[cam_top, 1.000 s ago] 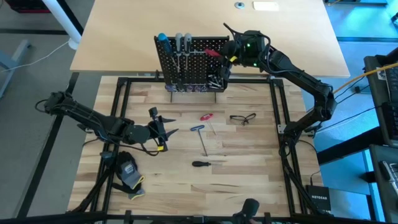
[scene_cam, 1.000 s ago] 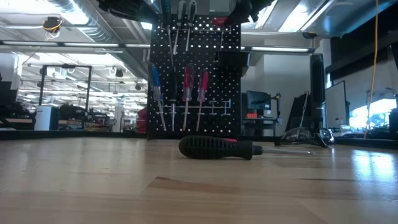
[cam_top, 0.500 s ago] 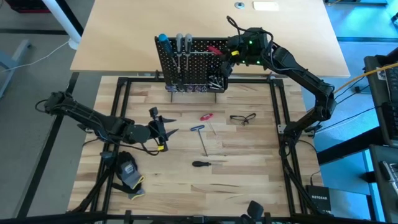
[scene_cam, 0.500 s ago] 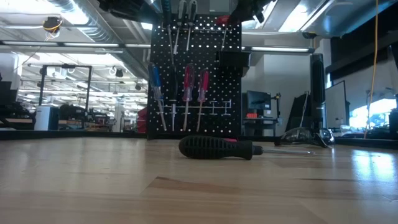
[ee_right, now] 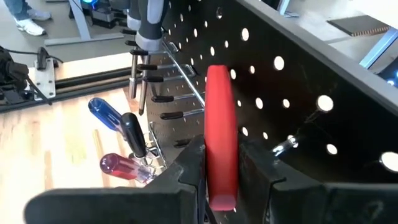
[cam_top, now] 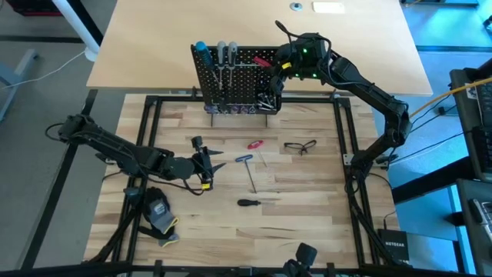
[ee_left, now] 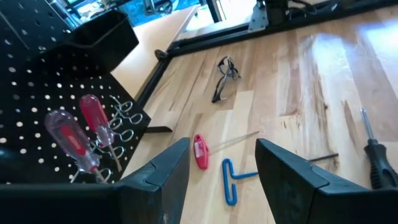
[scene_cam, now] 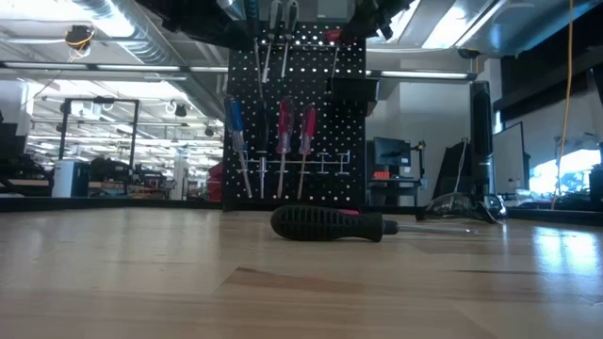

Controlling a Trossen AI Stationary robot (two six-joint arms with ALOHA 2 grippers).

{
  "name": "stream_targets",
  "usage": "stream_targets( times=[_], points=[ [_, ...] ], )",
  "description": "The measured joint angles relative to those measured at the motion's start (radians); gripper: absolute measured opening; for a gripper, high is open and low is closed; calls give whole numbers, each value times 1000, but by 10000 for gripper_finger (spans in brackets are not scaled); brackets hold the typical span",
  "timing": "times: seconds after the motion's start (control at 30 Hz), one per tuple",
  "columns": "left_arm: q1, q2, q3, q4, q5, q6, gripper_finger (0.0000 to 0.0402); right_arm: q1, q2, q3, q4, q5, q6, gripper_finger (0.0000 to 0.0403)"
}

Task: Hang tools onto peg board
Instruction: Hang the red allen wrench on the peg board

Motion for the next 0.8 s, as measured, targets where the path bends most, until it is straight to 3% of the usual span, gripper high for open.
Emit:
stream_targets(
  times=[0.2, 0.57, 0.8],
  points=[
    [0, 11, 0, 1, 5, 0, 171, 2, -2, 0, -1, 10, -18, 73],
    [0, 12, 0, 2, 5, -3, 171, 3, -22, -4, -14, 20, -2, 163],
    [0, 11, 0, 2, 23, -2, 171, 2, -111, -5, -44, 73, 1, 169]
  ],
)
